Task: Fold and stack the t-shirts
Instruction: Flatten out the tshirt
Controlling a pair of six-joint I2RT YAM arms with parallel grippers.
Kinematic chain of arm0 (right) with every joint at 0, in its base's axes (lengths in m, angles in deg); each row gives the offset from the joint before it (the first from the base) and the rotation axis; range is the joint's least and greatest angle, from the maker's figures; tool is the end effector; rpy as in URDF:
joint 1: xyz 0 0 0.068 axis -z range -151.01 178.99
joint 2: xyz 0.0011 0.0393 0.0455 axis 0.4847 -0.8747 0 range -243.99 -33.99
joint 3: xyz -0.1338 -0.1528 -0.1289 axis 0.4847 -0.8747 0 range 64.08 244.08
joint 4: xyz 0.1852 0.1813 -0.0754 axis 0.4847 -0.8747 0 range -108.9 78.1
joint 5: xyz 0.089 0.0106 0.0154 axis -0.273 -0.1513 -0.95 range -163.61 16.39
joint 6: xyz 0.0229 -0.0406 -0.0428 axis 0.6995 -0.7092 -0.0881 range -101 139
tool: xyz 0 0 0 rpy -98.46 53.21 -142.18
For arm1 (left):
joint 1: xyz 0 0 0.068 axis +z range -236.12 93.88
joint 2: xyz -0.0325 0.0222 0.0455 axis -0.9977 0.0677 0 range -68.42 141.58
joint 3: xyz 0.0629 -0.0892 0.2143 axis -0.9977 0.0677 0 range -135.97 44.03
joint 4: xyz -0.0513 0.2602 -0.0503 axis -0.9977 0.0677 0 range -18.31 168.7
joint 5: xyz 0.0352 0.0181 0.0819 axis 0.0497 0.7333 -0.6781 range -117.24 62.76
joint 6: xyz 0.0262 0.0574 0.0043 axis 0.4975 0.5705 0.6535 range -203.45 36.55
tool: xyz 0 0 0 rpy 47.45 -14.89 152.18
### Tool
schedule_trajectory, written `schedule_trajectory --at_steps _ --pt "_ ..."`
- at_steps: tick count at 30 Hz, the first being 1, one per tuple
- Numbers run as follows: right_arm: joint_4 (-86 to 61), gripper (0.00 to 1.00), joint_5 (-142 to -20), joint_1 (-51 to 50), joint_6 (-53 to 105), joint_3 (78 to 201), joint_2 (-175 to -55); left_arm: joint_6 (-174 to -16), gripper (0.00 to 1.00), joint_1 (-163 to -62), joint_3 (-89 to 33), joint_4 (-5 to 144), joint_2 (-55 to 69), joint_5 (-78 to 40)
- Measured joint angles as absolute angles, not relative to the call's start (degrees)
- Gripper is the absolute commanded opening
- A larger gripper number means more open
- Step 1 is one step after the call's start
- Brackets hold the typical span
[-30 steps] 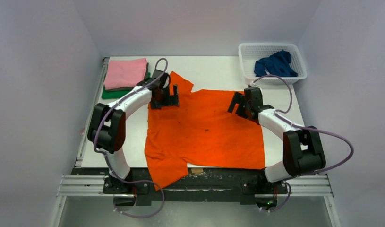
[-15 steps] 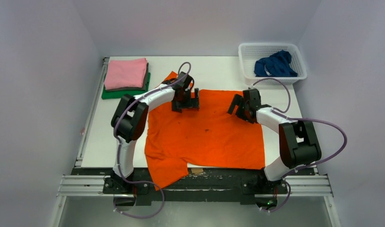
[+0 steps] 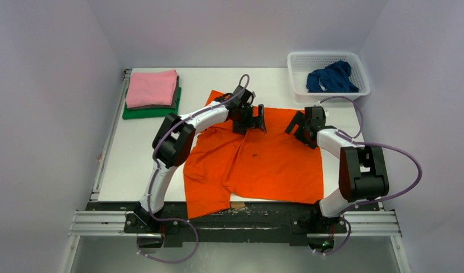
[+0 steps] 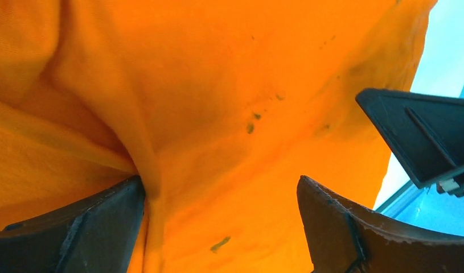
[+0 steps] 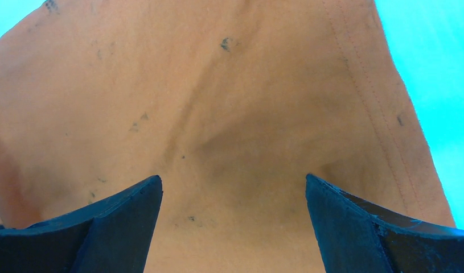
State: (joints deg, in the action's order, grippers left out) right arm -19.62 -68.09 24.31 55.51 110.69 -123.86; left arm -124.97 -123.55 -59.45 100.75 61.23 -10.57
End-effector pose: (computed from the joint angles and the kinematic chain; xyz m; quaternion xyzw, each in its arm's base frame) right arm 0.3219 0.0217 0.1186 0.2736 0.9010 0.0749 0.3283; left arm 0.3809 -0.3090 0.1336 0.0097 0.9452 -0.2947 0.1403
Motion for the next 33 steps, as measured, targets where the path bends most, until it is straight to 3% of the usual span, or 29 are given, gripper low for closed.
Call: schedule_trajectory --at_steps 4,7,14,19,24,28,33 --pt "-21.94 0.95 -66.61 24.44 55.27 110.16 -121.91 -124.64 1.0 -124.58 -58.8 100.89 60.33 -9.81" --pt "-23.45 0.94 -65.62 24.46 54.55 109.18 -118.11 -123.7 1.0 -124.84 -51.45 100.97 53.42 -11.8" --pt "-24.67 0.91 -63.5 19.5 53.32 108.63 -110.92 -122.39 0.99 -121.39 -24.55 99.53 17.4 -21.04" --pt "-25.22 0.89 -62.41 13.44 52.82 108.57 -109.91 -122.98 0.83 -108.84 -14.01 98.74 7.33 -24.89" --pt "-25.28 0.88 -62.12 13.16 52.8 107.78 -109.67 -123.26 0.61 -105.1 -12.18 102.07 14.63 -28.41" --pt "-26.09 0.88 -61.91 13.18 52.78 107.54 -109.67 -123.44 0.52 -105.21 -12.2 103.09 19.52 -29.96" --pt "-26.55 0.88 -61.91 13.18 52.41 107.54 -109.72 -123.59 0.28 -105.21 -13.01 103.09 27.37 -30.27"
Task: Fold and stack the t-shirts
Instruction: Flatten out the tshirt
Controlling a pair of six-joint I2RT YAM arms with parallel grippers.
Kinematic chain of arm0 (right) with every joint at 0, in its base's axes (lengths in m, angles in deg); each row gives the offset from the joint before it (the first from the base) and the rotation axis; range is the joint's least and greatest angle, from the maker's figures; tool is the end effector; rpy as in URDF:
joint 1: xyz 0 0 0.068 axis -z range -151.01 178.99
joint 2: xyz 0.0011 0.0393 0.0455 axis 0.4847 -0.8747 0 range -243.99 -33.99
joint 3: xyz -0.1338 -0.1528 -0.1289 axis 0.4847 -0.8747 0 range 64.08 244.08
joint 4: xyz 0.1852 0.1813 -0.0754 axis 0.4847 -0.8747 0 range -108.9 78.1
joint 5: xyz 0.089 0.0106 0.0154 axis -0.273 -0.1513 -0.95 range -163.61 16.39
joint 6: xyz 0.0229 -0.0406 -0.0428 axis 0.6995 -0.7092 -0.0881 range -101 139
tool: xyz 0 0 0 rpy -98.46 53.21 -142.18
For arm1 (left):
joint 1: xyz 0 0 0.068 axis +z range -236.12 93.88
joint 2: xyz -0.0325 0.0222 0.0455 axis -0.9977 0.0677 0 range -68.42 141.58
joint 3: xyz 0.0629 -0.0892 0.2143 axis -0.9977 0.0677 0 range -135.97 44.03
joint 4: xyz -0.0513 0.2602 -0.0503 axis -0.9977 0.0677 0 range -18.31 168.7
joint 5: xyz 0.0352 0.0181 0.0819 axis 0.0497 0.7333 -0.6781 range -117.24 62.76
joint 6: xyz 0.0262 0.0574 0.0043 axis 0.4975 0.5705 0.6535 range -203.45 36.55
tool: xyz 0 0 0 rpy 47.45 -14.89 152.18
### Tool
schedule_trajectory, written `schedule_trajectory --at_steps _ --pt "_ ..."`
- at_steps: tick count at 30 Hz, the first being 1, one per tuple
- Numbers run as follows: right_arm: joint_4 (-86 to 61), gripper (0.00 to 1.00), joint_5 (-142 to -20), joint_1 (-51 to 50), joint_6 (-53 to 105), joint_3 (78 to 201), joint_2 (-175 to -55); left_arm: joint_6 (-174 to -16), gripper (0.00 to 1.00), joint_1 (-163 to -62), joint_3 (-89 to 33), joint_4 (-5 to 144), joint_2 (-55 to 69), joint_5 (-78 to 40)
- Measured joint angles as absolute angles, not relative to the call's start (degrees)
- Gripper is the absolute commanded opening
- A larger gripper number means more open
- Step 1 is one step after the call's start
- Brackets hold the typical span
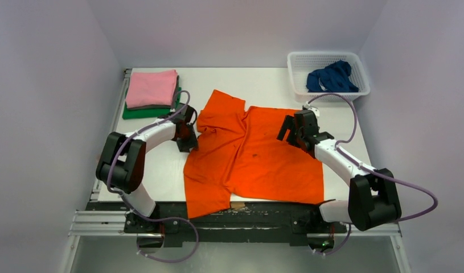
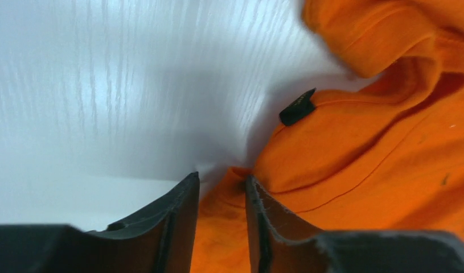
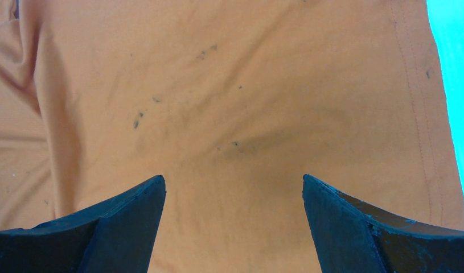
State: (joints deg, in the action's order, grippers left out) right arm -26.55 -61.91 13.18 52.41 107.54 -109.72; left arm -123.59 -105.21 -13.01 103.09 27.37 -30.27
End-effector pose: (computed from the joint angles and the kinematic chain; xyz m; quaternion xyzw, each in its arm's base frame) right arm 0.2846 0.0703 0.1632 0.1785 0.9087 0.0660 0.3716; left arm 0.3038 -0.1024 0.1152 -0.1843 0.9673 -0.0625 0.1627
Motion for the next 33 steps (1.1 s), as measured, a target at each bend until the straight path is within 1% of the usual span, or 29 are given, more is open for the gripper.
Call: schedule_trajectory --at_steps 1,2,3,7,10,14,16,19,20,21,22,24,28,29,31,33 --pt "-26.62 0.88 -61.91 13.18 52.38 107.54 -109.72 -123.59 0.19 -105.26 -13.64 103.6 28.22 -30.0" --pt "-26.68 0.88 -61.93 13.18 52.36 107.54 -109.72 -123.5 0.04 -105.26 -14.08 103.05 28.42 -29.87" --pt "-26.73 0.88 -61.95 13.18 52.34 107.52 -109.72 -123.53 0.0 -105.26 -14.34 102.59 28.68 -29.7" --pt "-26.84 0.87 -61.95 13.18 52.34 107.45 -109.78 -123.31 0.0 -105.58 -14.34 102.48 28.9 -28.78" --pt "-26.94 0.86 -61.95 13.18 52.3 107.45 -110.11 -123.77 0.0 -106.68 -13.38 103.27 26.56 -31.16" --pt "-27.14 0.85 -61.93 13.18 52.17 107.45 -110.88 -127.22 0.0 -108.8 -12.98 110.9 19.96 -40.71" --pt "-27.19 0.85 -61.77 13.18 52.14 107.45 -110.88 -130.17 0.0 -109.5 -13.16 116.8 16.03 -47.29" --pt "-27.19 0.85 -61.32 13.18 52.01 107.45 -111.03 -133.47 0.0 -110.5 -14.06 123.83 13.36 -53.7" --pt "-27.1 0.85 -61.23 13.18 51.99 107.45 -111.29 -134.04 0.03 -111.22 -14.54 125.54 13.32 -55.12" --pt "-27.08 0.85 -61.21 13.18 51.99 107.45 -111.69 -134.54 0.21 -111.99 -14.93 126.5 13.67 -55.84" --pt "-27.1 0.85 -61.16 13.18 51.99 107.45 -112.34 -134.89 0.32 -113.17 -15.59 127.44 14.5 -56.36" --pt "-27.14 0.86 -61.14 13.18 51.97 107.45 -113.56 -134.67 0.48 -116.36 -18.08 128.25 18.26 -55.95" --pt "-27.88 0.87 -61.05 13.18 51.97 107.45 -115.29 -133.89 0.74 -122.15 -25.49 128.38 28.75 -54.64" --pt "-28.19 0.87 -61.03 13.18 51.97 107.45 -115.31 -133.69 0.79 -122.87 -26.73 128.32 30.32 -54.59" --pt "-28.28 0.87 -60.81 13.18 51.99 107.45 -115.23 -133.45 0.87 -123.2 -27.32 128.25 30.85 -54.64" --pt "-28.41 0.88 -60.57 13.18 51.99 107.45 -115.23 -132.82 0.88 -122.83 -26.78 128.25 28.94 -54.53"
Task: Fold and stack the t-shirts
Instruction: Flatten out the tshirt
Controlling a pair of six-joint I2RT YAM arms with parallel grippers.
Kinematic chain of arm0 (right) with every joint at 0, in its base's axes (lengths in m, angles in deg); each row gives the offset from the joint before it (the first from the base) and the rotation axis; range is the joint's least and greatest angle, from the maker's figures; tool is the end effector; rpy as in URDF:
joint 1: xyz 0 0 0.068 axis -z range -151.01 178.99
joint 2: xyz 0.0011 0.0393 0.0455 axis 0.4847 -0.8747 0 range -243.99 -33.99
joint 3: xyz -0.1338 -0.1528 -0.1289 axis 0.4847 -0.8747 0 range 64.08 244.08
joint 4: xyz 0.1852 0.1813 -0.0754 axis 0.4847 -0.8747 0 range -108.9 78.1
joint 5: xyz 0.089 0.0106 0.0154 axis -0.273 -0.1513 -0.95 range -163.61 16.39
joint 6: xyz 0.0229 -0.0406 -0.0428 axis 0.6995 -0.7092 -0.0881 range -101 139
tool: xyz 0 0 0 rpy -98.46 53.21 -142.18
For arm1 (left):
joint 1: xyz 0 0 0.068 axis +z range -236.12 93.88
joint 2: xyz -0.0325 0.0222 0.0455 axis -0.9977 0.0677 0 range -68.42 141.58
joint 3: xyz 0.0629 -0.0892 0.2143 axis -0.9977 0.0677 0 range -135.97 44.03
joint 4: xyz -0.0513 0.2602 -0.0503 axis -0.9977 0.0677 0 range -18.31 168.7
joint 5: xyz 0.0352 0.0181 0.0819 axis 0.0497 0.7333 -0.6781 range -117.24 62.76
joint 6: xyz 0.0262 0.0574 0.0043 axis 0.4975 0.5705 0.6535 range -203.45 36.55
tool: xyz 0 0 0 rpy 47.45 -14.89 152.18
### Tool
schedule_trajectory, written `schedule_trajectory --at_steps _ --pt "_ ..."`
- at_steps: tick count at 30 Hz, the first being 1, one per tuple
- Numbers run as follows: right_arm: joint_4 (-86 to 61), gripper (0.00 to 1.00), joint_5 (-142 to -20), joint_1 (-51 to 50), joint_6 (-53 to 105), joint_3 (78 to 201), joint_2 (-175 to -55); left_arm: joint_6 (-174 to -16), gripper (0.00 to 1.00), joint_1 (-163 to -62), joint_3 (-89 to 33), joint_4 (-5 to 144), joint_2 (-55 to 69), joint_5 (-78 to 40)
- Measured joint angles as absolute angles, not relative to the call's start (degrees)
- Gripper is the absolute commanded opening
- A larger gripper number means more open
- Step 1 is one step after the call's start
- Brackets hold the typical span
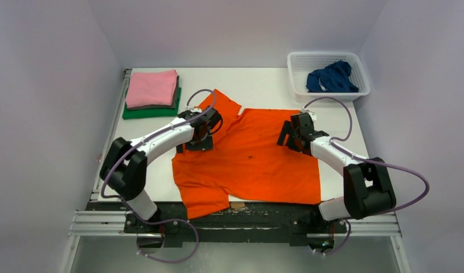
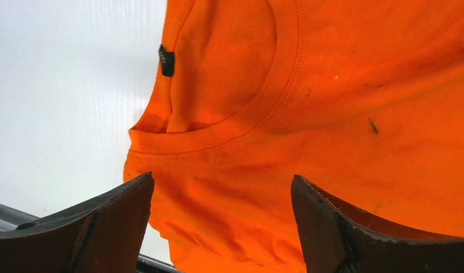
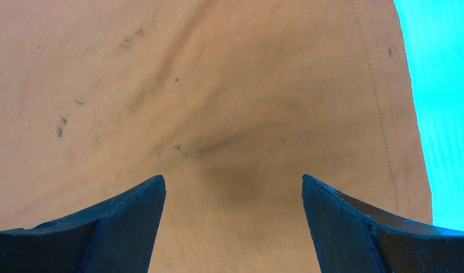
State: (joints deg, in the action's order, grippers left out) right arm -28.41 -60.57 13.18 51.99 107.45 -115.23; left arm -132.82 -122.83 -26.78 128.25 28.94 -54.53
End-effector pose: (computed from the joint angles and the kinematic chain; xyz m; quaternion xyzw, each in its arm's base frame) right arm 0.2848 0.0692 0.1341 0.1756 0.9301 0.0272 0.3214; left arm 0.2680 -0.1720 0.1657 -0.1210 0.9625 0.1322 0.2035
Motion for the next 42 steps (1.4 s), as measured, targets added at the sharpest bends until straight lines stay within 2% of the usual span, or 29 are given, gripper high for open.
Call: schedule_trajectory --at_steps 3,8,11,16,25,36,42 --pt "-28.45 0.88 -60.44 13.18 51.99 107.45 -115.23 -131.0 0.9 -120.97 -24.09 125.56 23.13 -52.6" --pt "-28.23 0.89 -60.7 13.18 52.06 107.45 -115.27 -126.54 0.93 -112.64 -19.63 116.88 16.7 -42.68" --pt "-27.25 0.9 -61.21 13.18 52.25 107.45 -116.01 -124.73 0.93 -109.34 -19.56 111.92 20.64 -37.11" --pt "-26.49 0.91 -60.97 13.18 52.43 107.47 -119.62 -124.2 0.93 -106.66 -22.71 107.22 34.36 -29.04" --pt "-23.4 0.92 -62.34 16.33 53.08 110.64 -123.66 -124.58 0.95 -101.56 -35.65 111.14 44.22 -21.87" --pt "-19.69 0.91 -66.69 21.29 52.98 125.68 -137.87 -124.23 1.0 -99.99 -62.51 122.26 61.12 -17.98" --pt "-18.68 0.91 -67.28 21.64 53.06 129.33 -140.91 -124.2 1.0 -98.85 -74.82 126.11 68.18 -17.22"
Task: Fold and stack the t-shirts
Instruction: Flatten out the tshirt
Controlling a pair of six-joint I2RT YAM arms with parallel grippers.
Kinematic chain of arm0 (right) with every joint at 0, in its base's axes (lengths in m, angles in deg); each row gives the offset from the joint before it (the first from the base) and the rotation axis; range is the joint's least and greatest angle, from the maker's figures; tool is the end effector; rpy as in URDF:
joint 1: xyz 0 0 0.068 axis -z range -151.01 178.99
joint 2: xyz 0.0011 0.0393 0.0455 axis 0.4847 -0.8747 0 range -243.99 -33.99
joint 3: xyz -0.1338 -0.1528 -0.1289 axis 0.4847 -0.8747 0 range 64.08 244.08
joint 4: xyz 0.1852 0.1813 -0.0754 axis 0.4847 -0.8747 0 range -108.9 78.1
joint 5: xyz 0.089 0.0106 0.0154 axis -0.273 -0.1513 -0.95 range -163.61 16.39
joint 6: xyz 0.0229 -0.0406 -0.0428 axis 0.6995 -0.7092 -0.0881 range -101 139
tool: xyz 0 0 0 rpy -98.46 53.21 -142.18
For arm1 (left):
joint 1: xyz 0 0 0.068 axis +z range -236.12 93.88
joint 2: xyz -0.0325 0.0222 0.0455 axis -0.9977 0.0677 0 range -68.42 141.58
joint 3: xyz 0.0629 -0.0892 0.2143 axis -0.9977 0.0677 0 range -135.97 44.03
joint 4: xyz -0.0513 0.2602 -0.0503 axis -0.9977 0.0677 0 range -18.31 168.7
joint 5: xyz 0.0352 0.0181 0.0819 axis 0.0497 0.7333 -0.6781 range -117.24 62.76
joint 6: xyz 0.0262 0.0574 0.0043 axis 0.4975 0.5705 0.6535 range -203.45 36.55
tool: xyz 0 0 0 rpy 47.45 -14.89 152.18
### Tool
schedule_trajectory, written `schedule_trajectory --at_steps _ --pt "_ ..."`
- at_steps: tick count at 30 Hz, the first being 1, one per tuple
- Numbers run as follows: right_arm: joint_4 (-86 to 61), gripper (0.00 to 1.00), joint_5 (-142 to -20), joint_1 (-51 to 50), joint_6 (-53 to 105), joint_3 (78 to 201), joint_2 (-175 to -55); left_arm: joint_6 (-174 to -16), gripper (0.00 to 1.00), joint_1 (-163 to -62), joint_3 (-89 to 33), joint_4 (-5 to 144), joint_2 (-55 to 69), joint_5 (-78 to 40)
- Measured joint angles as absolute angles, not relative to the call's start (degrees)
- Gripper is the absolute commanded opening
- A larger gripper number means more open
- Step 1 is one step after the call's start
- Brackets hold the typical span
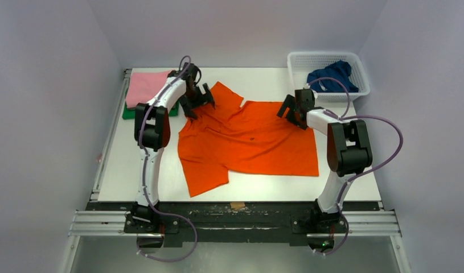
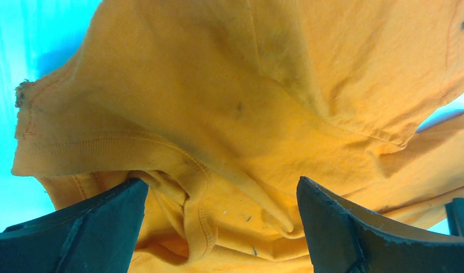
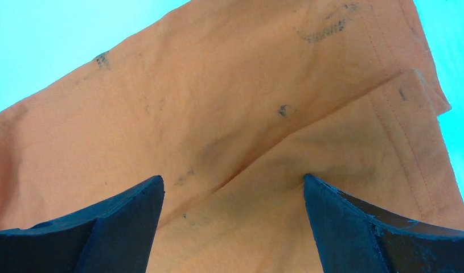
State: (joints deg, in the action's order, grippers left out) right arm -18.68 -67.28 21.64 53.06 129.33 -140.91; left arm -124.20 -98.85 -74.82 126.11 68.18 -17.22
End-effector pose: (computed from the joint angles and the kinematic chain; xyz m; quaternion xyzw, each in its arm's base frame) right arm 0.3952 0.0456 0.1185 0.2347 0.9038 0.0770 0.3496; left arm 0.4712 -0.1151 0.1354 -0.2250 0.9582 -0.1465 0.0991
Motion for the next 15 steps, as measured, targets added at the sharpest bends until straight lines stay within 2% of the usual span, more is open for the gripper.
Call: schedule_trajectory --at_steps 4,8,11,15 --pt "-19.12 0.92 -67.24 21.66 53.0 129.42 -140.65 -123.83 1.0 -97.89 -81.27 127.42 71.61 -16.23" --pt "-22.4 0.93 -67.02 21.66 53.11 127.93 -137.35 -122.26 1.0 -97.41 -80.3 126.0 70.6 -16.23" --pt "-25.17 0.95 -66.17 21.62 53.81 124.46 -129.8 -121.21 1.0 -97.65 -70.53 123.38 63.35 -17.37" --pt "-25.98 0.99 -63.57 21.62 55.84 117.46 -114.75 -120.51 1.0 -99.62 -50.08 119.14 42.43 -20.54"
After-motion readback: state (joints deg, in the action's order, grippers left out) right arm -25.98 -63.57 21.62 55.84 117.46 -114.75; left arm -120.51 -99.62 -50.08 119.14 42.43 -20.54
